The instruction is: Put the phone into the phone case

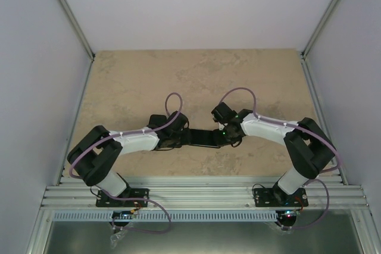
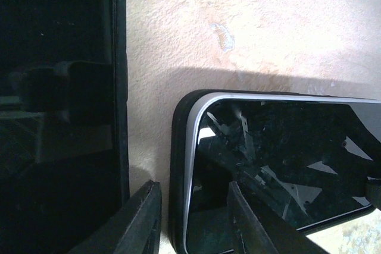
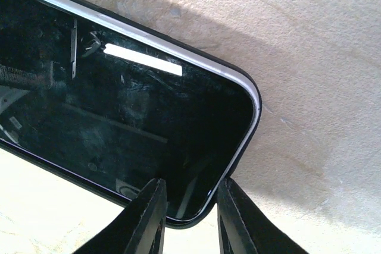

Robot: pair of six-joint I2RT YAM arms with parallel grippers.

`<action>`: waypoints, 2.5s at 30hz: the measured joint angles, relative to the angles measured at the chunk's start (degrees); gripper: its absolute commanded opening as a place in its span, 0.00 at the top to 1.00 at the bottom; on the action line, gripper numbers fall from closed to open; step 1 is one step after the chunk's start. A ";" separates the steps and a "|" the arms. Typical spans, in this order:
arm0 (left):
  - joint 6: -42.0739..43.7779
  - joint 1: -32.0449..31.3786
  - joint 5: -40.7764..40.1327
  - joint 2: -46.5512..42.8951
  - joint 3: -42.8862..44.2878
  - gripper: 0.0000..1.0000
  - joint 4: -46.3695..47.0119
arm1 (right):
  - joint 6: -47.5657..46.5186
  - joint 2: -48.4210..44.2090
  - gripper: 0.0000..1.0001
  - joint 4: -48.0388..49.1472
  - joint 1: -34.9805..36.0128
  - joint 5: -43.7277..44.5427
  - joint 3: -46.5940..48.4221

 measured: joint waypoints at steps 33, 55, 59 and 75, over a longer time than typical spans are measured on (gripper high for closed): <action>-7.08 -9.64 5.20 -5.16 -1.77 0.07 -1.84 | -21.14 11.54 0.26 2.03 -6.67 -12.11 15.80; 0.00 -3.82 9.11 3.08 4.96 0.04 1.60 | -14.71 -2.67 0.29 14.21 -7.96 -17.79 -6.62; 2.58 -3.32 10.51 4.92 7.72 0.05 -1.27 | -11.34 -4.90 0.31 17.64 -7.21 -15.78 -9.68; 3.48 -1.18 9.09 1.60 4.66 0.03 -1.51 | -2.62 -16.52 0.31 14.51 -2.08 -12.24 -13.99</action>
